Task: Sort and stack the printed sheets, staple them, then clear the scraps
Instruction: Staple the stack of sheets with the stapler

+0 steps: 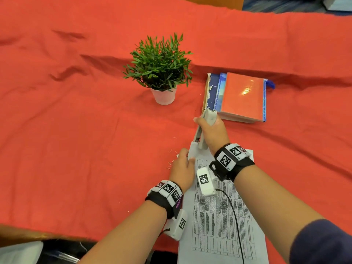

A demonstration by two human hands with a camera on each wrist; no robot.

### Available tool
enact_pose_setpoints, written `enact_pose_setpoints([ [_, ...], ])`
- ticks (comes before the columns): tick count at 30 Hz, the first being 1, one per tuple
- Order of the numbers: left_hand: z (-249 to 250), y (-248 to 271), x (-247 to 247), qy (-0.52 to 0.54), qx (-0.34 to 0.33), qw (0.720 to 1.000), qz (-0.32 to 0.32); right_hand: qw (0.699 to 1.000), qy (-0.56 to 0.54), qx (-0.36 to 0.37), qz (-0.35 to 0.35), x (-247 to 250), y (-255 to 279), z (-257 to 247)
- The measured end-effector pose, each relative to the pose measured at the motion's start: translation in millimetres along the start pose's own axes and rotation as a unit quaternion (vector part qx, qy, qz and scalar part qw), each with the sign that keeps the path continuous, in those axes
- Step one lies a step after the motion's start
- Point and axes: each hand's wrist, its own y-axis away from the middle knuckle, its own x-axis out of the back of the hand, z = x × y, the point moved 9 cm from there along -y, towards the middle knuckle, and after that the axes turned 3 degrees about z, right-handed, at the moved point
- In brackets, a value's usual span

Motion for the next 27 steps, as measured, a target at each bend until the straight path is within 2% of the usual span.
enact_pose_setpoints([
  [10,-9,-1,-1,0.006,0.008,1.000,-0.011,0.999,-0.005,-0.041,0.004,-3,-7,11],
  [20,-6,-2,0,-0.002,0.002,1.000,-0.012,1.000,0.020,0.015,-0.003,-3,2,14],
  [27,-3,-1,0,-0.018,-0.019,1.000,-0.014,1.000,0.004,0.001,0.005,-10,-7,10],
])
